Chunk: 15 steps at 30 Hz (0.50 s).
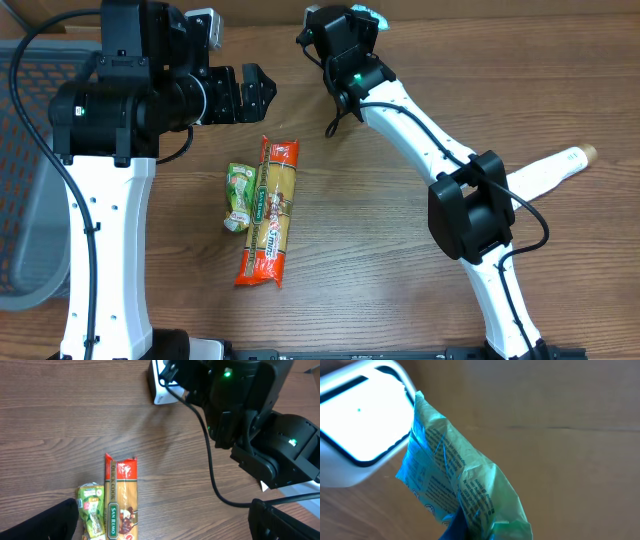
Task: Scan the item barcode
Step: 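Carry the wipes pack to the right side and release it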
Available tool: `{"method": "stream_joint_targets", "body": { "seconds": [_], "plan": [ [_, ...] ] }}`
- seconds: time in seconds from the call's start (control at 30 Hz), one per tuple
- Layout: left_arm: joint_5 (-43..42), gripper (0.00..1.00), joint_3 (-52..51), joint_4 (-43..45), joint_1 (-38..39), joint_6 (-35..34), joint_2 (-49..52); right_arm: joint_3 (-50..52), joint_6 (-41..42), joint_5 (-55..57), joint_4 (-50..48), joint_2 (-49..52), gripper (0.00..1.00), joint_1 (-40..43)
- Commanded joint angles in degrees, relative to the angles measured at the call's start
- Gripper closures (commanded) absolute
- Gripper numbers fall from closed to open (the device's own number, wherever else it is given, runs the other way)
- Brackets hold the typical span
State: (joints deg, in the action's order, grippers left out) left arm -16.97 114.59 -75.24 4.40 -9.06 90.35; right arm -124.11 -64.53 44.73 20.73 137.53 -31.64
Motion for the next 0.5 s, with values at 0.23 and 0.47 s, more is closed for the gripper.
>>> {"method": "stream_joint_targets", "body": {
  "seconds": [0.23, 0.47],
  "plan": [
    [-0.5, 0.0, 0.3, 0.1, -0.3, 0.0, 0.4, -0.8, 20.4, -12.1, 17.2, -14.6, 0.96, 0.6],
    [-0.5, 0.0, 0.3, 0.0, -0.2, 0.0, 0.4, -0.8, 44.3, -34.1, 42.9, -28.6, 0.96, 3.6]
  ]
}}
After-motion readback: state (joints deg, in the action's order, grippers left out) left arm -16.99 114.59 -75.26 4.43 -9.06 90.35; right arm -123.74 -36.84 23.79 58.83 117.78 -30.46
